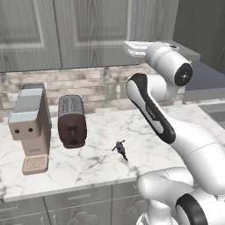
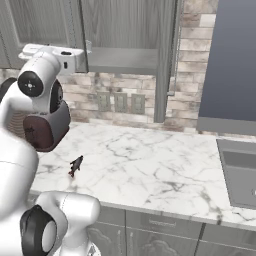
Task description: Retrieve the tupperware from the cabinet, then place the raw meat into the tupperware to avoid contamination.
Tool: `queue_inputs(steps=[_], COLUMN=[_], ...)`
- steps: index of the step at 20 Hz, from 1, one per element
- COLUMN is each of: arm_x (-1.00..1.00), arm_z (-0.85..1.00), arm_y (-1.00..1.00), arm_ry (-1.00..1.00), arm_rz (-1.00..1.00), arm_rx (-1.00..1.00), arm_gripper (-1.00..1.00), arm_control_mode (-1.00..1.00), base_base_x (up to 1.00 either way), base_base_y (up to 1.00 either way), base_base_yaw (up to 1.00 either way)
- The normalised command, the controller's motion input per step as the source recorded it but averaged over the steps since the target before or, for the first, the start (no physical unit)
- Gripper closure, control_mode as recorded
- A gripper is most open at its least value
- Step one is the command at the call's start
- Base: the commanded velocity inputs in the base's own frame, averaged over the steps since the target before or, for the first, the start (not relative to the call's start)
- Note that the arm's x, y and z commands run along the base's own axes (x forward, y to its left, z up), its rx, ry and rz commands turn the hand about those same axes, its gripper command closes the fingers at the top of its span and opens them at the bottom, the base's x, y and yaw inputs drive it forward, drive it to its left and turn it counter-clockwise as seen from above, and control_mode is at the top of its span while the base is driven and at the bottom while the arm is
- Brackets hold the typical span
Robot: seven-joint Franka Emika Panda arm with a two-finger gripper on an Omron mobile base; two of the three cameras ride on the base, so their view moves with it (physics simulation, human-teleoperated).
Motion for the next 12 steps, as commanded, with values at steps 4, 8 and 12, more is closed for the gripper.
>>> queue_inputs(steps=[4,8,12], arm_x=[0.53,0.54,0.45], arm_z=[0.0,0.09,0.13], arm_y=[0.08,0.0,-0.01], arm_ry=[0.01,0.03,0.04], arm_rz=[-0.01,-0.06,-0.07], arm_rx=[-0.01,0.0,0.0], arm_gripper=[-1.0,-1.0,-1.0], arm_control_mode=[-1.0,-1.0,-1.0], base_base_x=[0.0,0.0,0.0], base_base_y=[0.0,0.0,0.0], base_base_yaw=[0.0,0.0,0.0])
